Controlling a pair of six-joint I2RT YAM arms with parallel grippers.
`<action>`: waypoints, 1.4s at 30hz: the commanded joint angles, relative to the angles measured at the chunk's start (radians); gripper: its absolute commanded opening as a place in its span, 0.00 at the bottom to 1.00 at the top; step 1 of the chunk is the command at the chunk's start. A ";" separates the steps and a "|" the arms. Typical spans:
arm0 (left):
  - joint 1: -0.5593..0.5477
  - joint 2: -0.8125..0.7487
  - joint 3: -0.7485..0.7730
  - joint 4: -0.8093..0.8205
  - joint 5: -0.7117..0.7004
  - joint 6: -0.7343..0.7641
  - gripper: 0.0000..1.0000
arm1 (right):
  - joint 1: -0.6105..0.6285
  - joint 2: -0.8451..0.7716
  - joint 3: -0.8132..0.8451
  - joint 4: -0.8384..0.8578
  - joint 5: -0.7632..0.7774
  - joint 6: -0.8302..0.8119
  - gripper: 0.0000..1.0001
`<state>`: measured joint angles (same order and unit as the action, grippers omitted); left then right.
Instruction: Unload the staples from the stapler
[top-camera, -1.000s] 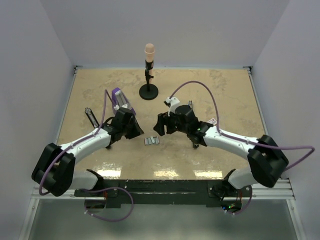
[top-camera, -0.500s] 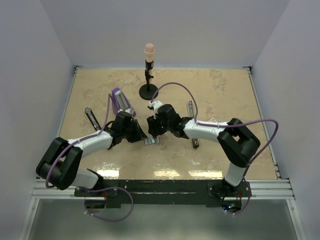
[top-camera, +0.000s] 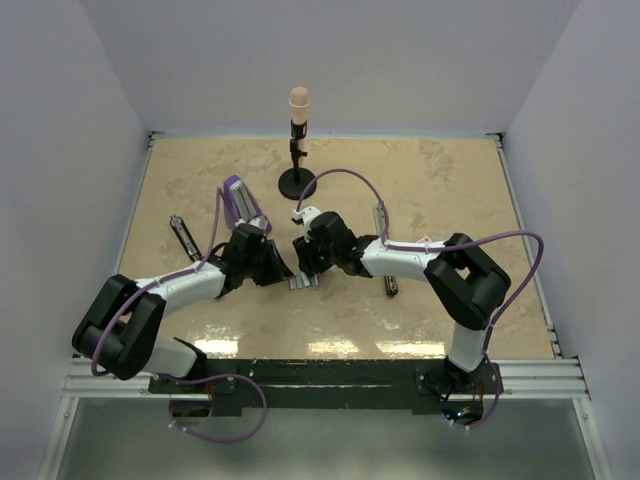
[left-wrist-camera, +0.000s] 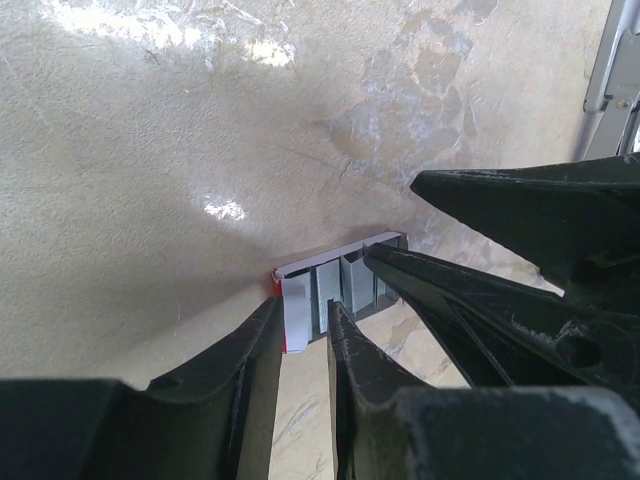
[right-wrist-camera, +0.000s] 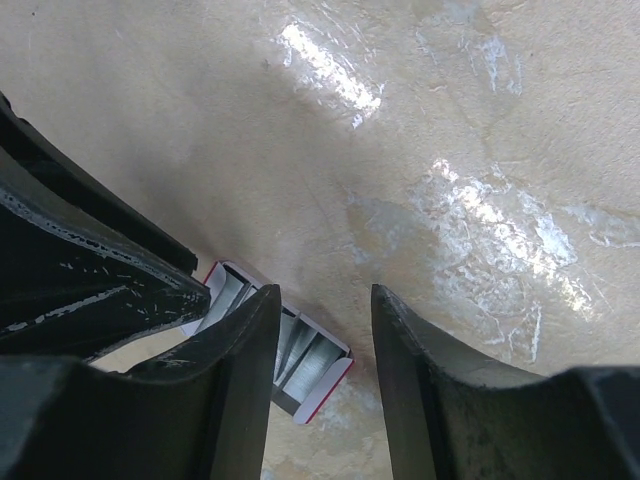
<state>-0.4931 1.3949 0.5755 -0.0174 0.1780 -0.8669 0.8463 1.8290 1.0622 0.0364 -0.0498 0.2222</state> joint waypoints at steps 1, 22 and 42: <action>0.004 0.001 -0.014 0.023 -0.014 0.028 0.28 | 0.005 -0.002 0.025 0.008 0.028 -0.021 0.45; 0.004 0.021 -0.023 0.042 -0.014 0.022 0.27 | 0.008 0.030 0.016 0.019 0.022 -0.023 0.42; 0.004 0.044 -0.046 0.103 0.043 0.002 0.27 | -0.006 -0.140 0.005 -0.122 0.172 0.106 0.47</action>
<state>-0.4931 1.4254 0.5529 0.0120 0.1837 -0.8684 0.8505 1.7851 1.0557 -0.0250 0.0216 0.2443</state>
